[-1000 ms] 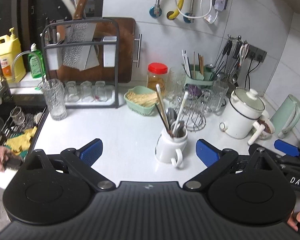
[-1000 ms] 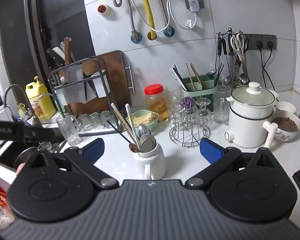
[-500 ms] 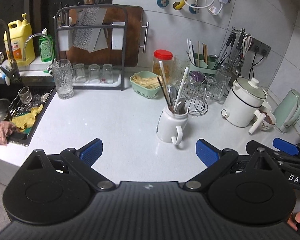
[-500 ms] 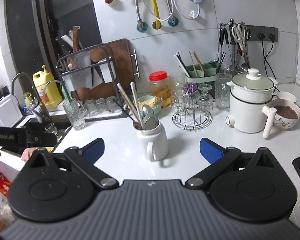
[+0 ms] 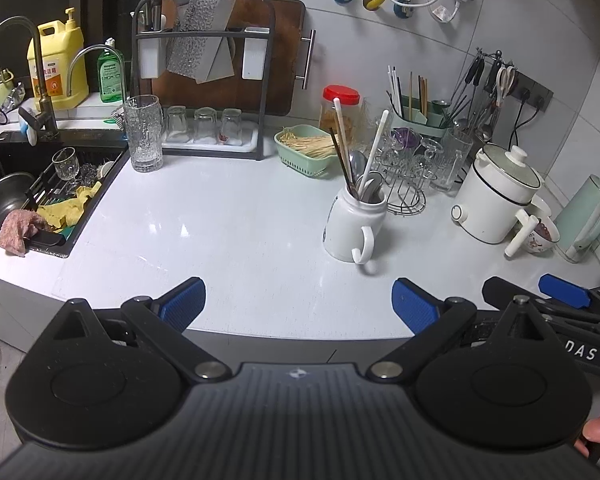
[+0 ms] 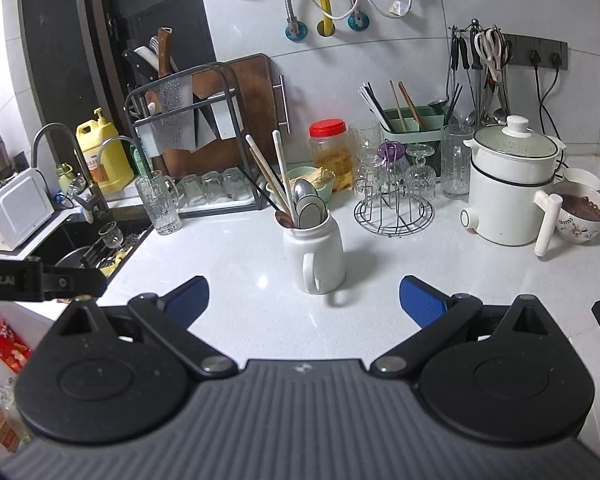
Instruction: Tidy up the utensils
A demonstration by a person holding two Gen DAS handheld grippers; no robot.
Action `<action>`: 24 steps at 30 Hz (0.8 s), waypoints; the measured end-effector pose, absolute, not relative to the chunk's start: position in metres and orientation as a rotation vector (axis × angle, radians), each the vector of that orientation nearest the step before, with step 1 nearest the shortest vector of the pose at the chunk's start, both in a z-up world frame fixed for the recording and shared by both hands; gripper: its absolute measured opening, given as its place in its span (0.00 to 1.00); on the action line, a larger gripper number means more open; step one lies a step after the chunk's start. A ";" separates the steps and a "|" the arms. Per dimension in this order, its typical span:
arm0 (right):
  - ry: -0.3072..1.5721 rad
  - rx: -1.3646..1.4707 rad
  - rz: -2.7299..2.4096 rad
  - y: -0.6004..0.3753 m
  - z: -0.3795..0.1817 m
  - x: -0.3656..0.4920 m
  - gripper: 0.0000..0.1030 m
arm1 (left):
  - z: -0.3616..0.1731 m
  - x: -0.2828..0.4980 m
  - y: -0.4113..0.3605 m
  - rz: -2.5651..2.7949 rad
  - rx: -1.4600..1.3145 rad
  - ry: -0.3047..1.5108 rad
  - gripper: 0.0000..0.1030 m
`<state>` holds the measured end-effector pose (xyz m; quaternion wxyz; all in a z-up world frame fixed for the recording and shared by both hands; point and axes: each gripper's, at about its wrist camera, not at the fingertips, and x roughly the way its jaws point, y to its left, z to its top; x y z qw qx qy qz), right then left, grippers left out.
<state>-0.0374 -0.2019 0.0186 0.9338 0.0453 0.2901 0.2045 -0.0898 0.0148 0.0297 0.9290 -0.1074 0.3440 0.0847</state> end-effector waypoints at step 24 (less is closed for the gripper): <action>0.568 0.076 0.418 -0.210 0.023 -0.040 1.00 | 0.037 -0.092 0.006 0.193 -0.222 0.678 0.98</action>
